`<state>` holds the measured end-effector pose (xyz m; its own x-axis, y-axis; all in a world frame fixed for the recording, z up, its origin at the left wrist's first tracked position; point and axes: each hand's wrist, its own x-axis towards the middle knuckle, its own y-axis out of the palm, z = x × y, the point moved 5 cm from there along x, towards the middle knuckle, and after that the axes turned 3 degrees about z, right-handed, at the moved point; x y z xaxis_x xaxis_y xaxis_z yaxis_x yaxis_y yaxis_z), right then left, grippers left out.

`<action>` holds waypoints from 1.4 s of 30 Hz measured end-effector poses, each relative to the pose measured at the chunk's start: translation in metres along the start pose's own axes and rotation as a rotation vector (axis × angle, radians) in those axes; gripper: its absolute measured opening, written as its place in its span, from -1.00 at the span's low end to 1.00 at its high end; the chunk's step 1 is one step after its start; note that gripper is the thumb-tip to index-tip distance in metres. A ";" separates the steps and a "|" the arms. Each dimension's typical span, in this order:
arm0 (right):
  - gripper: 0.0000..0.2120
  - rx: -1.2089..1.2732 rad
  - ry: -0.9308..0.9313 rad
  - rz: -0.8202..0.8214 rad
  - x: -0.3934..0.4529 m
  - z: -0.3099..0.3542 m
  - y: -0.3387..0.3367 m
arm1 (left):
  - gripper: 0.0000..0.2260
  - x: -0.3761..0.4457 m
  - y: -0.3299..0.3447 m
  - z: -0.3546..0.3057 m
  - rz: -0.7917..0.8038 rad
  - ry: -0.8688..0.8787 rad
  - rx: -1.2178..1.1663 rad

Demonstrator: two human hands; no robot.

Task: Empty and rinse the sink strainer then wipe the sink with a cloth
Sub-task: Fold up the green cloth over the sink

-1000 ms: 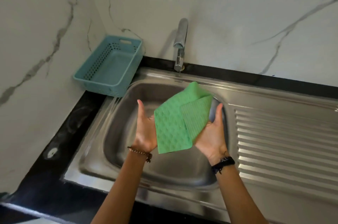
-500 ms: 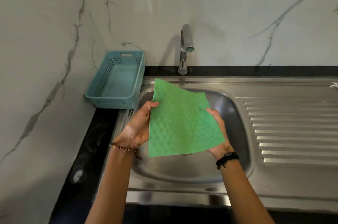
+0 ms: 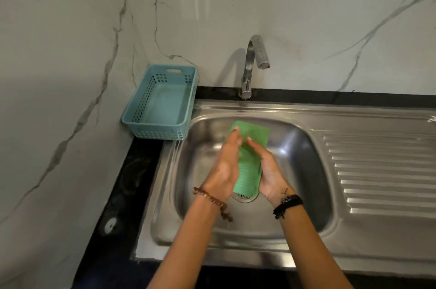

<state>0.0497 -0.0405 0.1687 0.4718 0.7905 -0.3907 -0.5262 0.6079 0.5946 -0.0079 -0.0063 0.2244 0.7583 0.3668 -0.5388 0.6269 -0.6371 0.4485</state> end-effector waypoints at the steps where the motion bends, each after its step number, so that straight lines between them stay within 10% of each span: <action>1: -0.78 0.026 -0.003 0.018 -0.002 0.004 -0.004 | -0.64 0.000 -0.011 -0.004 -0.026 0.040 0.039; 5: -0.76 -0.023 0.055 0.073 -0.007 0.014 -0.006 | -0.58 0.004 -0.054 -0.023 -0.242 0.227 0.289; 19: -0.49 -0.497 0.145 0.270 0.000 0.006 0.012 | -0.48 0.000 -0.085 -0.014 0.026 -0.011 0.383; 35: -0.38 -0.988 -0.052 0.238 0.186 0.063 0.171 | -0.36 0.094 -0.194 -0.216 -0.315 0.326 0.880; 42: -0.37 -1.913 -0.050 0.051 0.254 0.005 0.165 | -0.54 0.161 -0.226 -0.170 -0.442 -0.195 1.774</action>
<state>0.0863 0.2604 0.1710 0.4313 0.8265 -0.3618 -0.4850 -0.1257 -0.8654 0.0025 0.3123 0.1578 0.4997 0.6944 -0.5178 -0.2517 -0.4556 -0.8539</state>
